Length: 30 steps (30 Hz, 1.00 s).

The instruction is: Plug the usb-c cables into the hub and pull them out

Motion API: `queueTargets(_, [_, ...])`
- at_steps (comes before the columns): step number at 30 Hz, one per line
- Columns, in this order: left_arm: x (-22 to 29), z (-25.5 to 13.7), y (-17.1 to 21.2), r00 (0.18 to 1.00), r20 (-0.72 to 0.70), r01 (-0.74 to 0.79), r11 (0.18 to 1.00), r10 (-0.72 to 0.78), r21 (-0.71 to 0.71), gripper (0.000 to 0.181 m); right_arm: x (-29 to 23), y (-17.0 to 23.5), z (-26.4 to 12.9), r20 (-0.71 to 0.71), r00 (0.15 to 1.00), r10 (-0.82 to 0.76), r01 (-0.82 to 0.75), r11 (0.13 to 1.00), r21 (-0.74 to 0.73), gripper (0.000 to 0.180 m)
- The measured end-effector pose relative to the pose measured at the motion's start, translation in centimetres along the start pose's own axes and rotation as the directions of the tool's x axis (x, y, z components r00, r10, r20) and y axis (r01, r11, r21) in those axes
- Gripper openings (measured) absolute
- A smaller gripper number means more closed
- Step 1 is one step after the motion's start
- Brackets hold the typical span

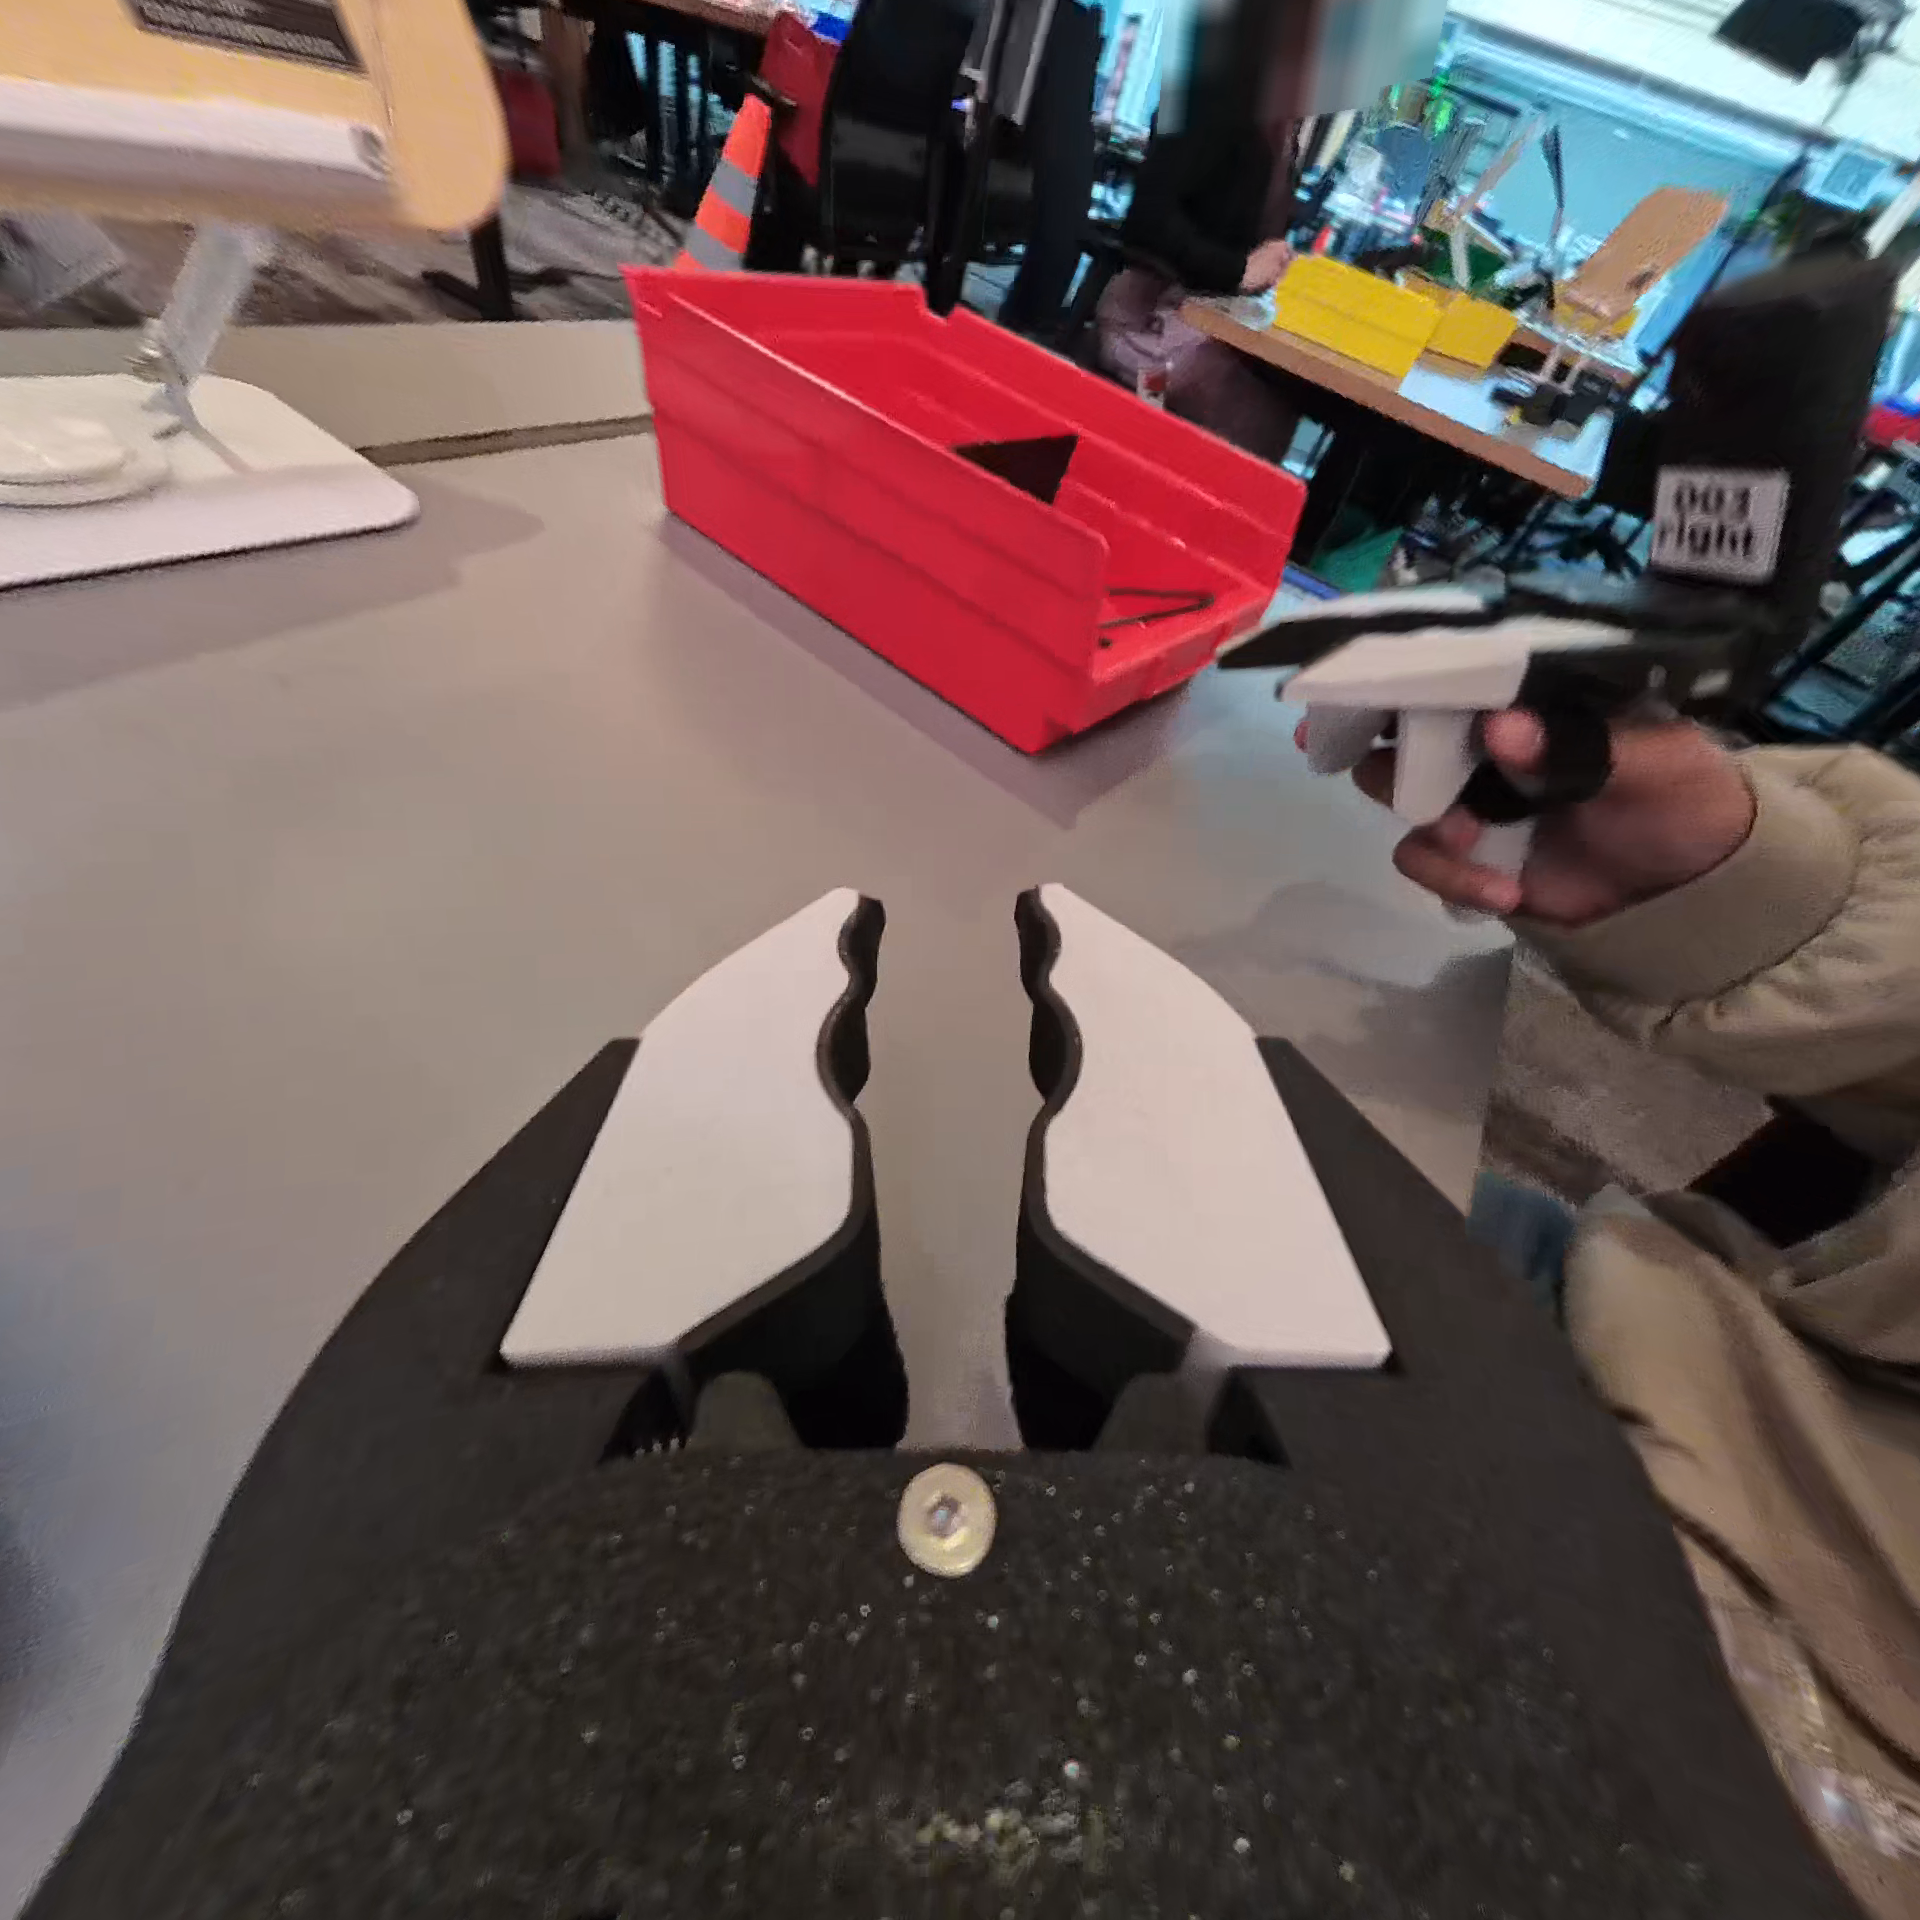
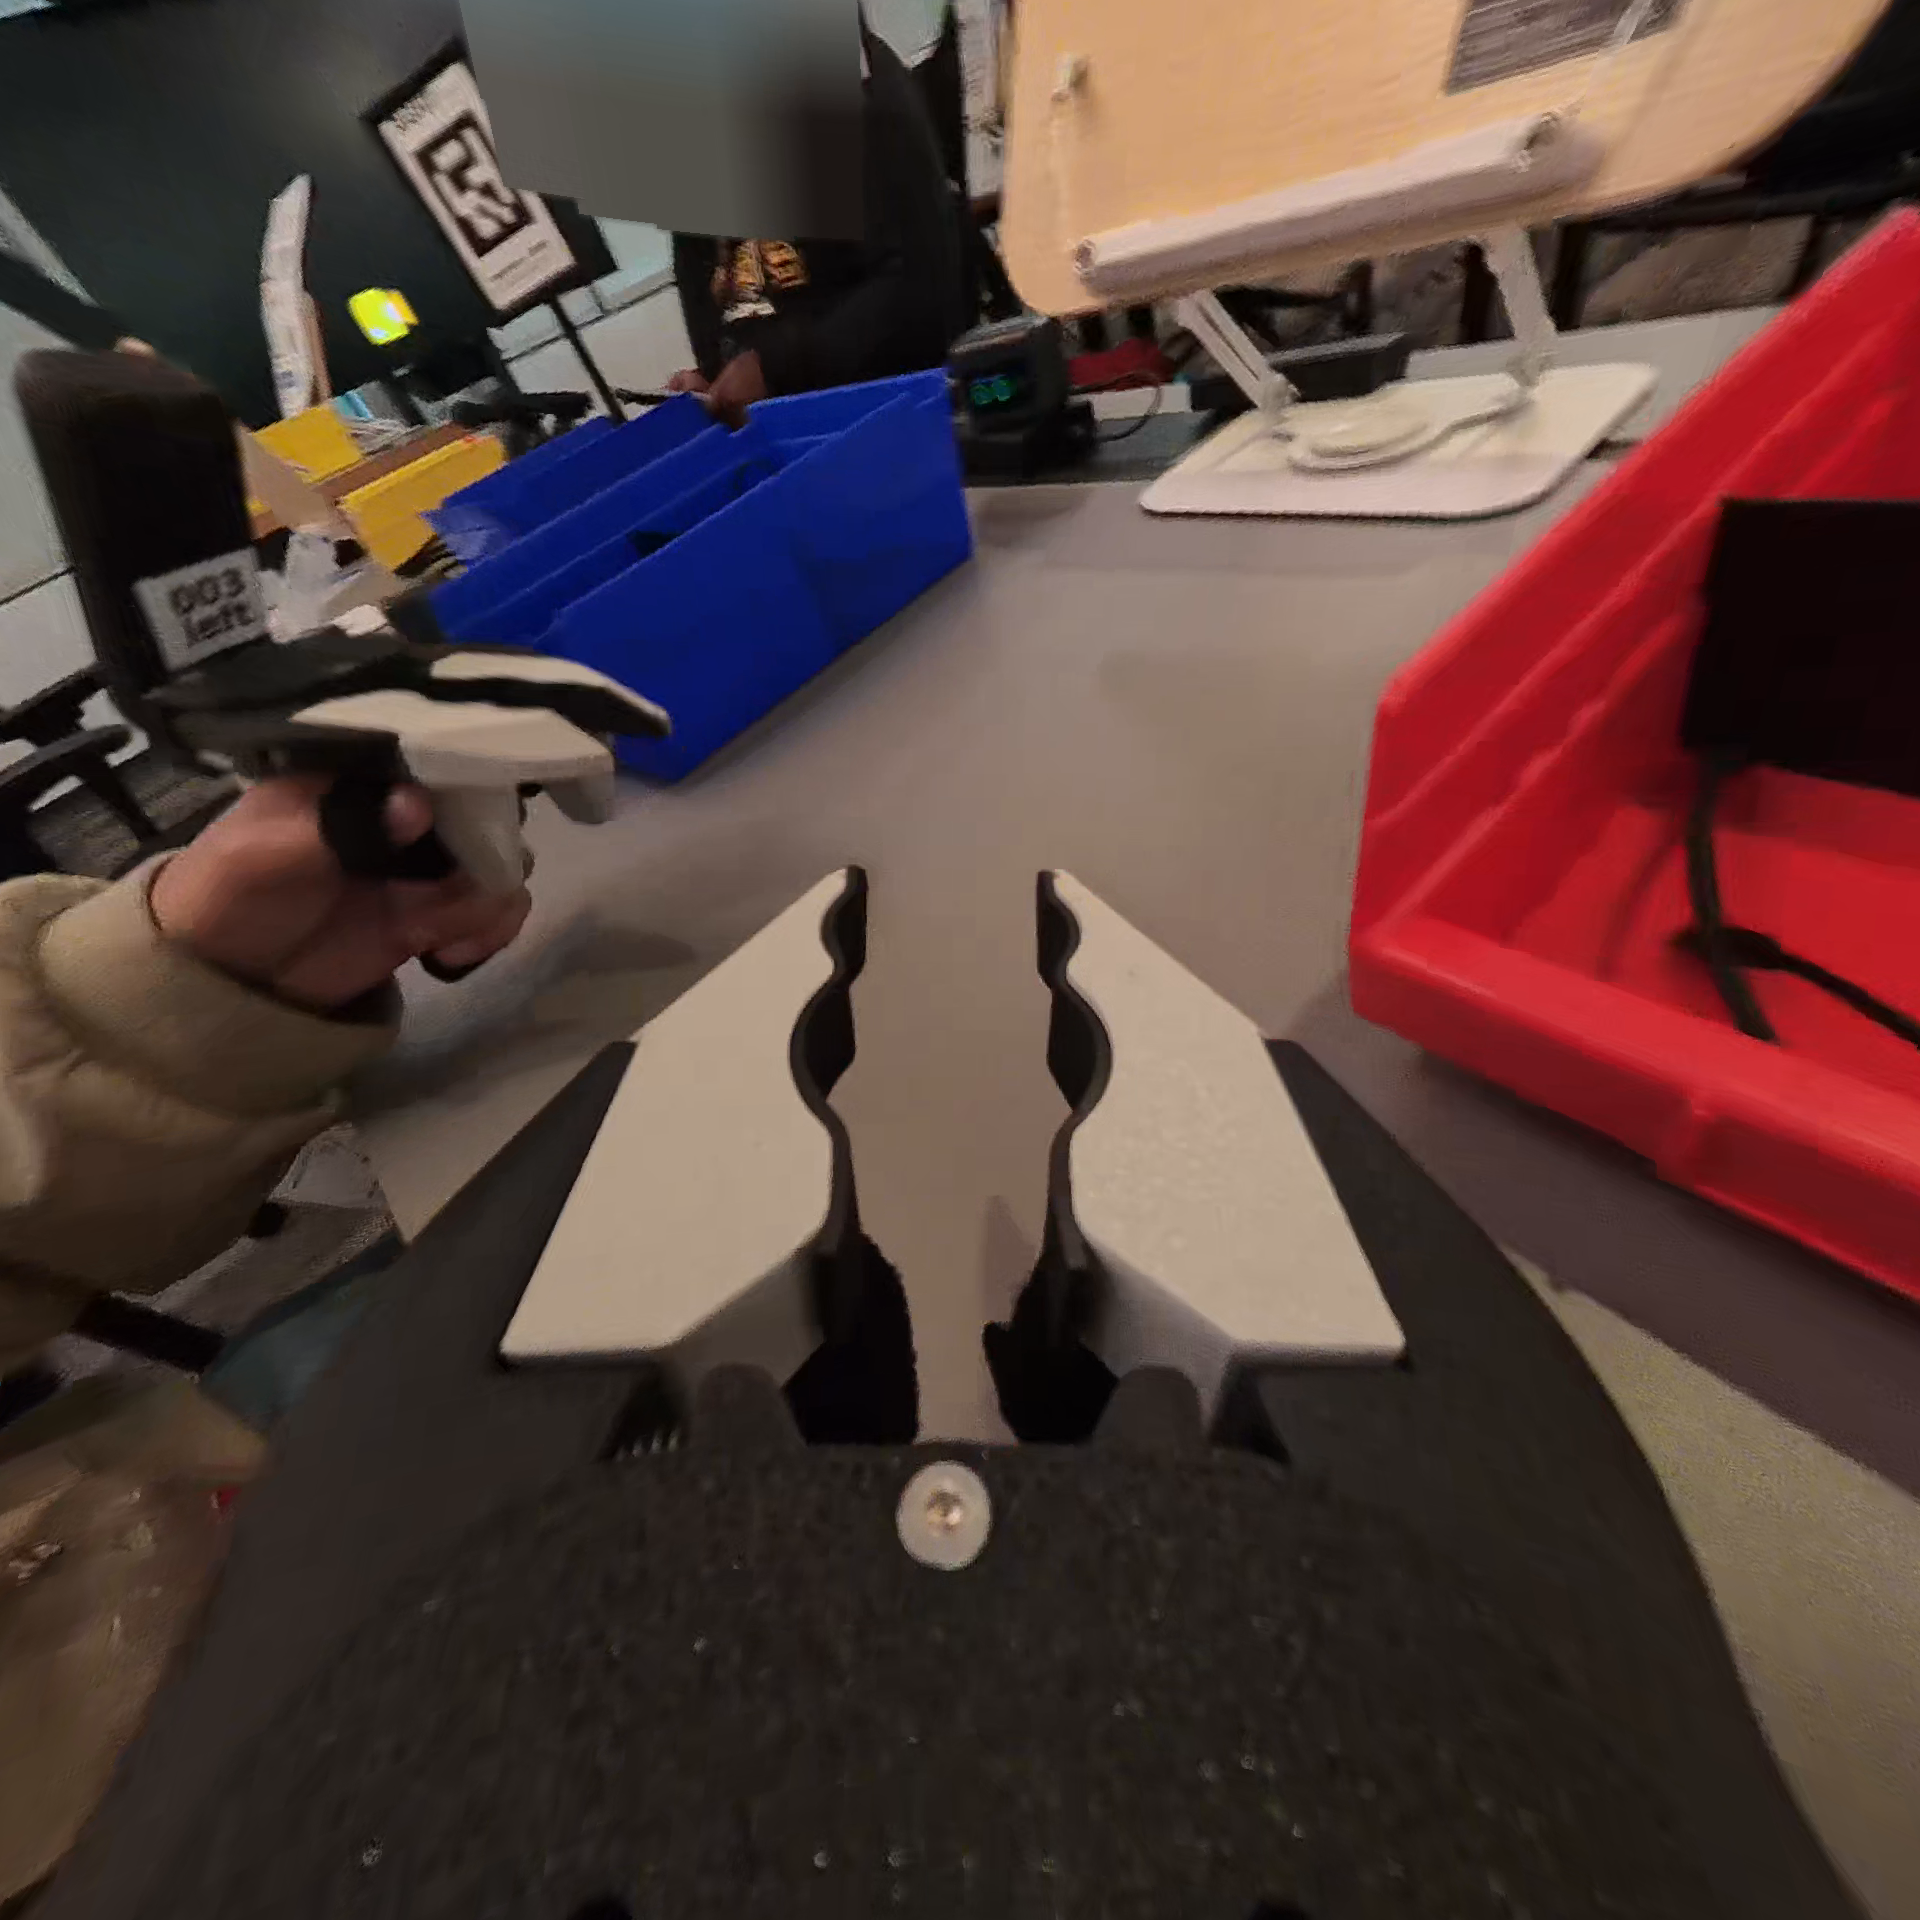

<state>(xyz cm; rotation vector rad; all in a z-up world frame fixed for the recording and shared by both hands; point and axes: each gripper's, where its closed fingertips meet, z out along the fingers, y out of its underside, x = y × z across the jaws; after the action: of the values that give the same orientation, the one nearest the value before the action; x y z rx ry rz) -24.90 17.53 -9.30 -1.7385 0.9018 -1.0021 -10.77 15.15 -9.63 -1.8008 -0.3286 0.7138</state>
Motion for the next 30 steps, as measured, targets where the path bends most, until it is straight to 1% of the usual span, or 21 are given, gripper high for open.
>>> queueTargets(2, [-1.8, -1.8, -2.5, 0.997, 0.078, 0.025, 1.0, -0.025, 0.006, 0.025, -0.3, -0.7, 0.0, 0.007, 0.999, -0.042, 0.042, 0.998, 0.036, 0.032])
queueTargets(5, [-6.1, -6.0, -7.6, 0.98, 0.2, -0.017, 0.999, 0.007, 0.049, 0.025, -0.2, 0.3, 0.0, 0.036, 0.998, -0.058, 0.058, 0.998, -0.007, 0.032])
queueTargets(6, [-8.1, -7.4, -8.8, 0.969, 0.244, -0.055, 0.998, 0.049, 0.018, 0.026, -0.2, 0.3, -0.1, 0.049, 0.997, -0.064, 0.065, 0.998, -0.006, 0.032])
queueTargets(7, [-10.1, -8.6, -9.6, 0.957, 0.269, -0.1, 0.994, 0.109, -0.048, 0.03, -0.2, 0.1, -0.3, 0.054, 0.996, -0.074, 0.074, 0.997, 0.001, 0.032])
queueTargets(9, [-13.9, -10.0, -10.3, 0.938, 0.242, -0.195, 0.956, 0.247, -0.219, 0.039, 0.1, -0.4, -0.7, 0.052, 0.994, -0.092, 0.091, 0.995, 0.031, 0.032])
queueTargets(10, [-16.0, -10.4, -10.3, 0.924, 0.214, -0.246, 0.921, 0.317, -0.303, 0.044, 0.2, -0.6, -0.9, 0.056, 0.994, -0.093, 0.091, 0.995, 0.042, 0.032])
queueTargets(12, [-20.7, -11.0, -10.3, 0.867, 0.173, -0.345, 0.814, 0.467, -0.468, 0.053, 0.6, -0.6, -0.9, 0.071, 0.995, -0.074, 0.071, 0.997, 0.041, 0.032])
queueTargets(13, [-22.9, -11.1, -10.2, 0.831, 0.134, -0.396, 0.744, 0.539, -0.539, 0.052, 0.7, -0.6, -0.9, 0.082, 0.995, -0.058, 0.055, 0.998, 0.041, 0.032])
queueTargets(15, [-27.5, -11.0, -9.5, 0.741, 0.054, -0.473, 0.578, 0.669, -0.665, 0.044, 0.5, -0.9, -0.7, 0.116, 0.993, -0.025, 0.019, 0.998, 0.053, 0.033])
queueTargets(16, [-29.7, -11.0, -8.6, 0.705, 0.008, -0.484, 0.49, 0.709, -0.725, 0.04, -0.1, -1.1, -0.7, 0.162, 0.987, -0.017, 0.007, 0.998, 0.064, 0.036])
queueTargets(17, [-31.7, -11.2, -7.5, 0.686, -0.04, -0.472, 0.403, 0.726, -0.784, 0.036, -1.3, -1.6, -0.7, 0.238, 0.971, -0.014, -0.007, 0.996, 0.087, 0.039])
queueTargets(18, [-33.3, -11.3, -6.2, 0.689, -0.088, -0.453, 0.332, 0.72, -0.828, 0.036, -2.7, -2.3, -1.0, 0.322, 0.947, -0.012, -0.028, 0.992, 0.121, 0.041])
queueTargets(19, [-34.3, -11.2, -5.0, 0.706, -0.137, -0.447, 0.287, 0.695, -0.847, 0.039, -3.7, -2.9, -1.4, 0.383, 0.924, -0.006, -0.056, 0.987, 0.151, 0.041])
queueTargets(20, [-34.9, -10.9, -4.0, 0.721, -0.179, -0.458, 0.267, 0.67, -0.848, 0.04, -4.4, -3.1, -1.6, 0.422, 0.906, -0.006, -0.07, 0.984, 0.164, 0.041])
queueTargets(22, [-35.4, -10.0, -2.5, 0.738, -0.26, -0.507, 0.257, 0.623, -0.823, 0.039, -5.3, -2.5, -1.6, 0.469, 0.883, -0.011, -0.061, 0.989, 0.136, 0.043])
queueTargets(24, [-35.6, -9.0, -1.3, 0.754, -0.318, -0.537, 0.261, 0.576, -0.802, 0.038, -5.5, -1.8, -1.4, 0.479, 0.878, -0.023, -0.03, 0.994, 0.104, 0.043])
queueTargets(25, [-35.8, -8.7, -0.6, 0.767, -0.339, -0.534, 0.25, 0.544, -0.808, 0.039, -5.4, -1.6, -1.3, 0.474, 0.88, -0.032, -0.02, 0.994, 0.103, 0.043])
queueTargets(28, [-36.4, -8.9, 1.7, 0.814, -0.392, -0.501, 0.176, 0.429, -0.847, 0.04, -5.7, -2.0, -1.6, 0.516, 0.857, -0.01, -0.057, 0.992, 0.114, 0.043])
queueTargets(30, [-37.2, -8.7, 2.3, 0.817, -0.407, -0.494, 0.134, 0.408, -0.859, 0.045, -6.0, -2.6, -2.1, 0.563, 0.826, 0.033, -0.119, 0.986, 0.117, 0.043])
